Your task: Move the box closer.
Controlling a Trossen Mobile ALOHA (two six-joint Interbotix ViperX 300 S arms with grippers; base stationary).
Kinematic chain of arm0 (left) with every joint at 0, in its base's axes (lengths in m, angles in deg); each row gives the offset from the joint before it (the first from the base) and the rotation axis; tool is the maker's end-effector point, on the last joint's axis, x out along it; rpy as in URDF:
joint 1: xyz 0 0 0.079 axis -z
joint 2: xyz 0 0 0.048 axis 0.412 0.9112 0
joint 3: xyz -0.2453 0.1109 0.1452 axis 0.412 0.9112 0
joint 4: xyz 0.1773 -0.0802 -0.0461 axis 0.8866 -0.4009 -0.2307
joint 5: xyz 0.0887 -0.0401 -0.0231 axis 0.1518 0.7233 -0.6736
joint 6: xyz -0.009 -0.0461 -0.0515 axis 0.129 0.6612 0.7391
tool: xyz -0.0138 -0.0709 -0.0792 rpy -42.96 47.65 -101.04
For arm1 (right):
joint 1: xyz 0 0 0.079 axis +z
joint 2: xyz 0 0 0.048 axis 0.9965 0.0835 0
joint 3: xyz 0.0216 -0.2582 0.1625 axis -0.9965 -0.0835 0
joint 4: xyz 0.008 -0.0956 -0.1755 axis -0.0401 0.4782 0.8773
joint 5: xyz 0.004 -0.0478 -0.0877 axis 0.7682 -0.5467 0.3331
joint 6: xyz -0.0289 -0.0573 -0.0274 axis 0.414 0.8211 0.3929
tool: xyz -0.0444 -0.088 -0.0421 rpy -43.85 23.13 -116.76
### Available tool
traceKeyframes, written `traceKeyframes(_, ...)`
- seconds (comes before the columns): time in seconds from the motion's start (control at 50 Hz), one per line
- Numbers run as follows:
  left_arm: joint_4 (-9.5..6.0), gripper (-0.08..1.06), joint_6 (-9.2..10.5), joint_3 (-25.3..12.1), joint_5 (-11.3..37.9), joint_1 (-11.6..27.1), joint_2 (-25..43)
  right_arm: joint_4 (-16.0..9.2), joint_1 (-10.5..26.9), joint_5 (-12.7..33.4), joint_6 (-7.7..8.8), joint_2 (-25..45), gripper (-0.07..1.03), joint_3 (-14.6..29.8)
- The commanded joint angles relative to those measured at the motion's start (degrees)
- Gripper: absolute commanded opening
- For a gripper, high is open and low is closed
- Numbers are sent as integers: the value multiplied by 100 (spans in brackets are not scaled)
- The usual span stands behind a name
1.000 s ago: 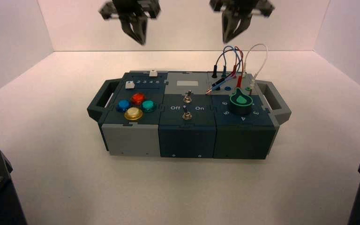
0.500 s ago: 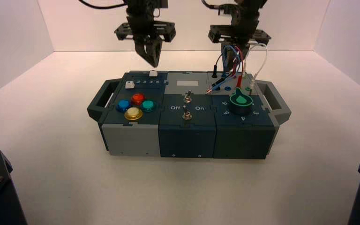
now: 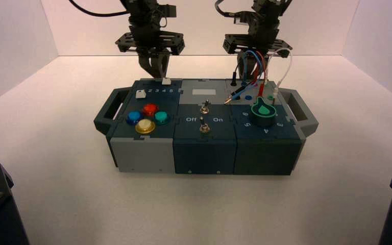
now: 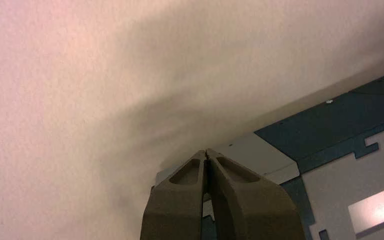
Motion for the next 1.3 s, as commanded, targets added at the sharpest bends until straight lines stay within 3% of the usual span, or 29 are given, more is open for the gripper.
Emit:
traceKeyframes(0.02, -9, -3, -18, 202, 9, 158, -246, -62, 79, 35, 18, -264, -2, -193)
traceKeyframes(0.28, -9, -3, -9, 554, -62, 325, -448, -79, 229, 0, 18, -483, -2, -633)
traceKeyframes(0.94, -26, -3, 237, 1608, -255, 633, -1336, -369, 527, -308, 9, -1239, -2, -1573)
traceKeyframes(1.12, 35, -3, 220, 1512, -404, 589, -1485, -334, 519, -475, 9, -1512, -2, -1512)
traceKeyframes(1.3, 193, -3, 211, 1257, -378, 422, -2021, -185, 519, -387, 9, -2268, -2, -1371)
